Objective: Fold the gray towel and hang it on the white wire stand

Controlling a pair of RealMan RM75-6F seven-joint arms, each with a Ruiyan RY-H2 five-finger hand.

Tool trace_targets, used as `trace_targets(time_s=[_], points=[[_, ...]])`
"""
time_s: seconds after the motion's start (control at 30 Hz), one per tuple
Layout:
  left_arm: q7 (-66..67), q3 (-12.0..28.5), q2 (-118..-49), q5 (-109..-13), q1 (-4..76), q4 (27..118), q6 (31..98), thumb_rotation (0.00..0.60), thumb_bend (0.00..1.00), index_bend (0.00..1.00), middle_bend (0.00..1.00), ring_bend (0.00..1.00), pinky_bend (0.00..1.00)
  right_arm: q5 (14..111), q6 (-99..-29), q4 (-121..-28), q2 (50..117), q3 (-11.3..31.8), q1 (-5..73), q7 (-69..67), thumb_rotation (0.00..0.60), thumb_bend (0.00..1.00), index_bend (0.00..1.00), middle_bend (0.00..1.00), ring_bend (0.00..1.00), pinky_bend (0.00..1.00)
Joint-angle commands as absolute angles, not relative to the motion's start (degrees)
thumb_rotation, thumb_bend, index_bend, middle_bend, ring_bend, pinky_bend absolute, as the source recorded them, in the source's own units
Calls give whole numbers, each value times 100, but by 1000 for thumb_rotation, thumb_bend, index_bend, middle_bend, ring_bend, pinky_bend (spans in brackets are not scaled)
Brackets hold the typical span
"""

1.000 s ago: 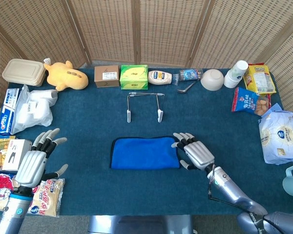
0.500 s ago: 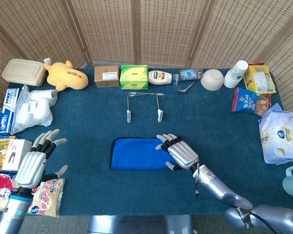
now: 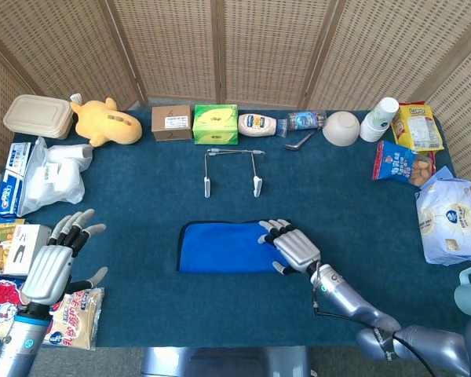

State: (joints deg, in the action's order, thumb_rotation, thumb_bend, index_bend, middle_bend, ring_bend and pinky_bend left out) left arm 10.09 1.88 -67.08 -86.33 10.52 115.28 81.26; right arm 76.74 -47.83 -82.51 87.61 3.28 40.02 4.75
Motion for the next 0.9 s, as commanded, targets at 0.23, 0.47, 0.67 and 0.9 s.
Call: trace_targets(time_s=[0.23, 0.47, 0.67, 0.9], points=[[1014, 205, -6736, -8649, 1071, 11525, 8108, 600, 340, 207, 37, 0, 0, 7718, -4950, -8464, 8554, 277, 3864, 389, 600, 379, 248, 47, 0, 0], [1018, 224, -6760, -8654, 1094, 11521, 8087, 600, 341, 207, 37, 0, 0, 7788, -4983, -8754, 8350, 415, 3946, 365, 600, 379, 242, 47, 0, 0], [970, 182, -6714, -8615, 1074, 11507, 8052, 600, 340, 212, 46, 0, 0, 7697, -5016, -8681, 8335, 425, 3901, 347, 600, 380, 242, 47, 0, 0], [1184, 167, -6632, -8692, 1154, 11394, 7936, 600, 340, 251, 64, 0, 0, 7630, -5339, -8786, 8120, 508, 3728, 333, 600, 378, 240, 47, 0, 0]])
